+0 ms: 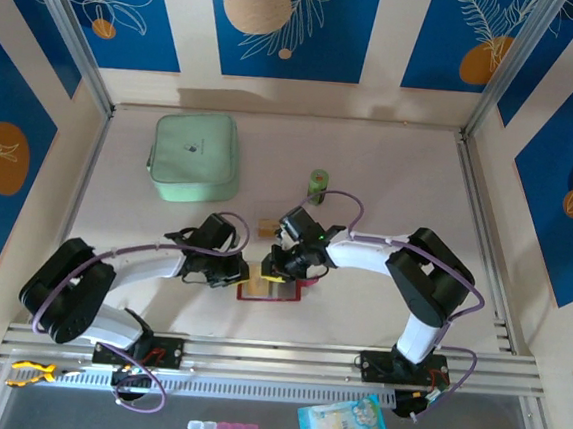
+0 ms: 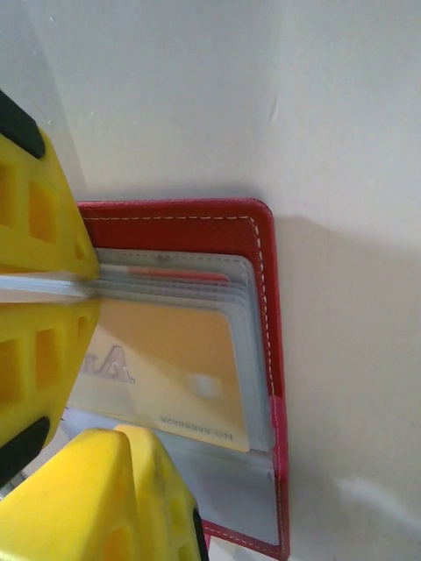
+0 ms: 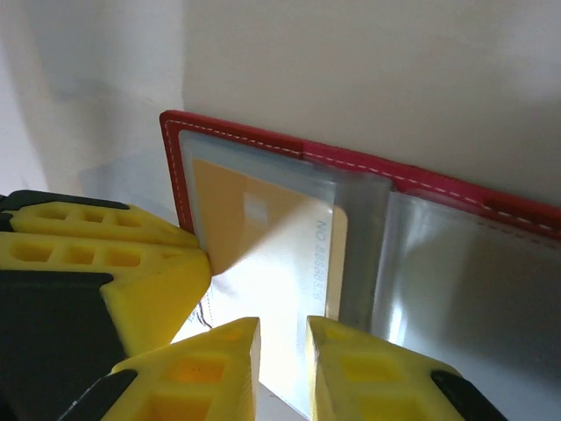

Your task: Take the credit cards out of the card holder

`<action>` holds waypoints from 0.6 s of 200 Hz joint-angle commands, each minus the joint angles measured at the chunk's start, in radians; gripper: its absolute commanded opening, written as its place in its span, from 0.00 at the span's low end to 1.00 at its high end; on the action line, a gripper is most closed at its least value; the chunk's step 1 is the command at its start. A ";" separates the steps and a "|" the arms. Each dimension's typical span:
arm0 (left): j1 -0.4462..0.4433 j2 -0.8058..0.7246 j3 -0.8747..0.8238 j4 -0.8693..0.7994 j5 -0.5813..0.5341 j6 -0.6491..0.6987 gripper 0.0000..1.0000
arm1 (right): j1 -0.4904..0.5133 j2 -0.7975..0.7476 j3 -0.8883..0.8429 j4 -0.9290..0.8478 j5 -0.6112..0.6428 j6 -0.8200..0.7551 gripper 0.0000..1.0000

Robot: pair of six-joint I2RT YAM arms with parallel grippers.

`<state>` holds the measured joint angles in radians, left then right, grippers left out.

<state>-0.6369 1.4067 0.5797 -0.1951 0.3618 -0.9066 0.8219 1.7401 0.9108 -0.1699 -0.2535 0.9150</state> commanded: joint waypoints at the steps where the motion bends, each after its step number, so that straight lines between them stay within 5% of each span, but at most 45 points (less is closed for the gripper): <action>1: 0.005 0.017 -0.013 -0.007 0.008 0.028 0.14 | -0.006 -0.038 -0.018 -0.035 0.021 0.002 0.22; 120: 0.004 0.029 -0.026 0.006 -0.002 0.019 0.12 | -0.003 0.027 -0.026 -0.008 -0.014 -0.001 0.21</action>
<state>-0.6369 1.4113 0.5758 -0.1719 0.3660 -0.9070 0.8204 1.7393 0.9009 -0.1783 -0.2375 0.9142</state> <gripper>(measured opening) 0.118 0.218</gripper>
